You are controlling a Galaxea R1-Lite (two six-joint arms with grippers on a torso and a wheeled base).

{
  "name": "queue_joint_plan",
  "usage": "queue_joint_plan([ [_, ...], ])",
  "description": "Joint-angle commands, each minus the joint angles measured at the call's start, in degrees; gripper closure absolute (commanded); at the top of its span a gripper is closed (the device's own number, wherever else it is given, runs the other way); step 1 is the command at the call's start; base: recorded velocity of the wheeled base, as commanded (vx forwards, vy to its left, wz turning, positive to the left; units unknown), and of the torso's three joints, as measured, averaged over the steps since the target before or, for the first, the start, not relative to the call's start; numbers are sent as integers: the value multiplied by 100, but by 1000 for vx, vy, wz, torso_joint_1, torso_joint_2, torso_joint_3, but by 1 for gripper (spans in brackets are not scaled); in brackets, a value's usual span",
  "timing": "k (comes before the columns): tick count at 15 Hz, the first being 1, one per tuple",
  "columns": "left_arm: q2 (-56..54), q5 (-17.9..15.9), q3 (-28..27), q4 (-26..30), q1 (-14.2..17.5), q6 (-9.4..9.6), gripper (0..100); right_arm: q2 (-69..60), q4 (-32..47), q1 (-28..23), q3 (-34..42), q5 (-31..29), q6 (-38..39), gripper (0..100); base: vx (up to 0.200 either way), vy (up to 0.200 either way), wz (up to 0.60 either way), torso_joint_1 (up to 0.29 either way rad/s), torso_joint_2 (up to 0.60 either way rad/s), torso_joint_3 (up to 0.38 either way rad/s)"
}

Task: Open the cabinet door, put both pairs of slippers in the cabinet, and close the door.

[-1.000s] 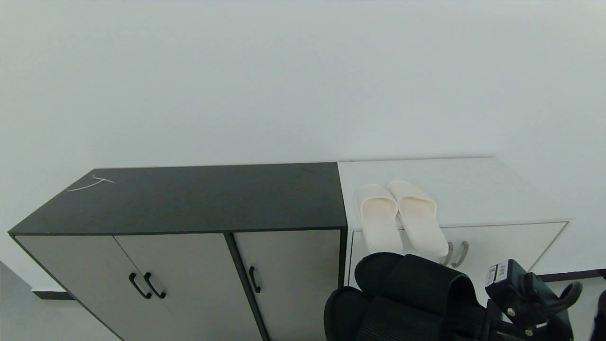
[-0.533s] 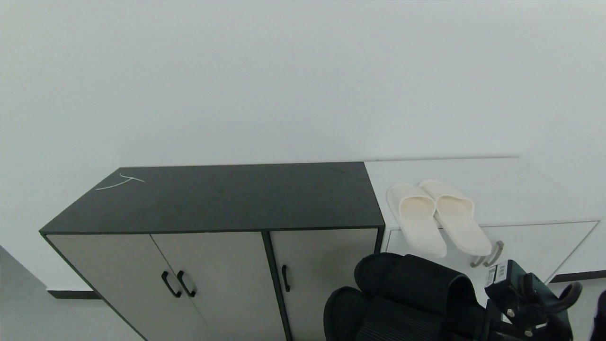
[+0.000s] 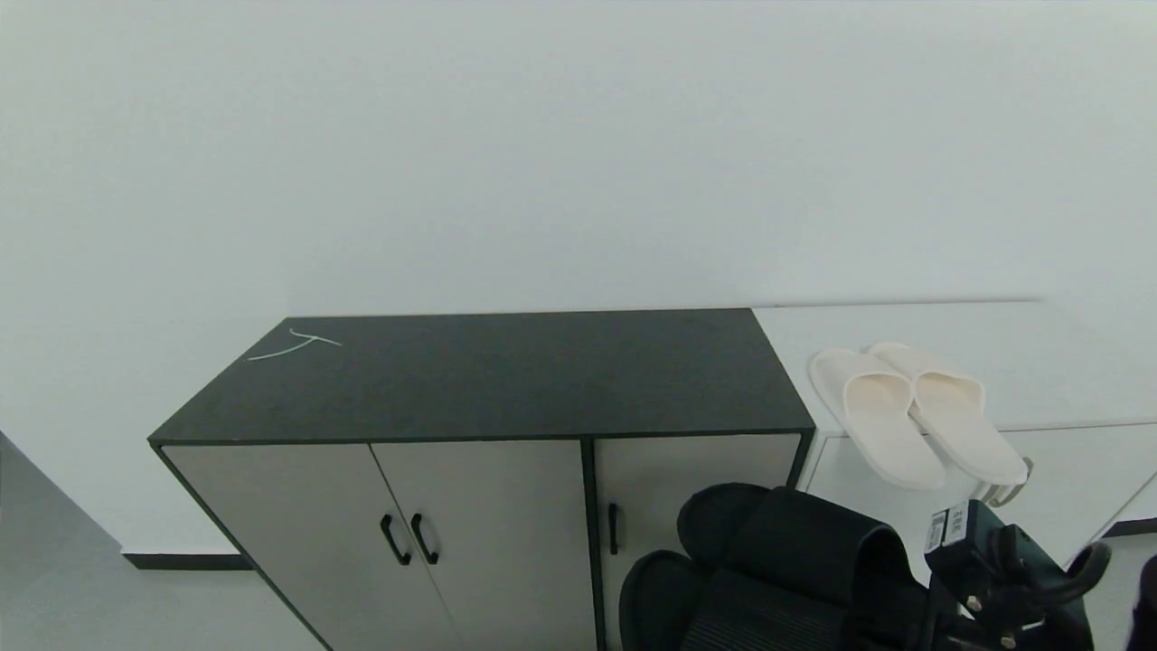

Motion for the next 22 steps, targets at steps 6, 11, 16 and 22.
queue_joint_plan([
  [6, 7, 1, 0, 0, -2, -2, 100, 12, -3, 11, 6, 11, -10, 100, 0, 200, 0, 3, 2, 5],
  [11, 7, 1, 0, 0, -2, -2, 100, 12, -3, 11, 15, 11, -1, 100, 0, 200, 0, 3, 3, 3],
  [16, 7, 1, 0, 0, -2, -2, 100, 12, -3, 19, 15, 11, -10, 100, 0, 200, 0, 2, 2, 1],
  [22, 7, 1, 0, 0, -2, -20, 100, 20, 6, 19, 42, 20, -10, 100, 0, 33, 0, 0, 1, 0],
])
